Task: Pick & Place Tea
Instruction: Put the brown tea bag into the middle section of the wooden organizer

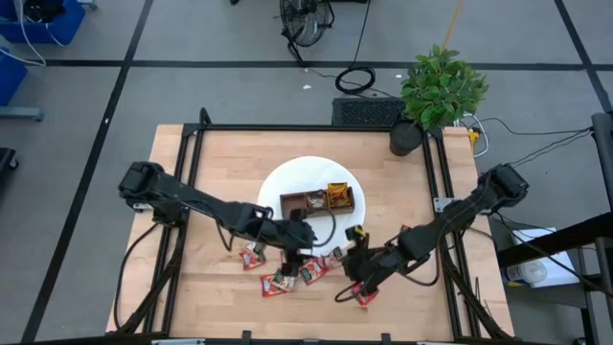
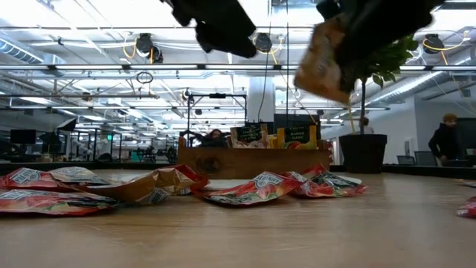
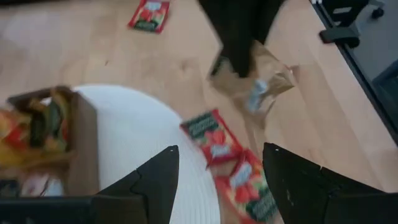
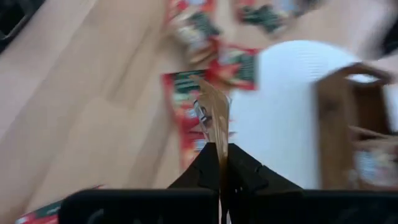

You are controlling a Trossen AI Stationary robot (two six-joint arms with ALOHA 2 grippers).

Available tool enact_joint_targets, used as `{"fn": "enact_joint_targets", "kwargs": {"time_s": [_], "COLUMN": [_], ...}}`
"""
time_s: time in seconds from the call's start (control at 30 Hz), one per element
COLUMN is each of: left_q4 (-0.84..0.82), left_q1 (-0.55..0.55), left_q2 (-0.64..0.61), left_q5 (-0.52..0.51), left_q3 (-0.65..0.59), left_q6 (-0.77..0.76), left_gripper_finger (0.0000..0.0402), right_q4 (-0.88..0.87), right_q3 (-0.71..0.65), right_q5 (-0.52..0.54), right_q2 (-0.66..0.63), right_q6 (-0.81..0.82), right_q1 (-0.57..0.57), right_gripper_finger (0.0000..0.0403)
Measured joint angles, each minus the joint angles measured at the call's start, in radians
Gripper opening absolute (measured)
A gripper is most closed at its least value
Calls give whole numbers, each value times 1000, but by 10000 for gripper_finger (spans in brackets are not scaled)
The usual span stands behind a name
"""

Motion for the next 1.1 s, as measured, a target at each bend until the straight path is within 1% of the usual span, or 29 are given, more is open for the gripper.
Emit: {"fn": "enact_joint_targets", "kwargs": {"time_s": [0.1,0.23,0.37,0.5,0.73,0.87,1.1], "left_q4": [64,162,218,226,238,233,183], "left_q1": [-11,-30,-36,-32,-8,10,13], "left_q2": [51,83,103,102,102,102,102], "left_q5": [-8,-32,-48,-58,-74,-74,-74], "left_q3": [-1,-1,-1,-1,-1,-1,-1], "left_q6": [25,49,55,55,47,21,26], "left_gripper_finger": [230,230,230,230,230,230,228], "right_q4": [-5,-9,22,32,108,98,102], "right_q3": [0,0,-16,-18,-18,-18,-18], "right_q5": [52,51,49,49,48,49,49], "right_q2": [-28,-30,-30,-30,-30,-30,-30], "right_q6": [0,-3,-4,-17,-70,-75,-78], "right_q1": [-13,-42,-70,-80,-78,-79,-77], "right_gripper_finger": [1,1,0,0,0,0,0]}}
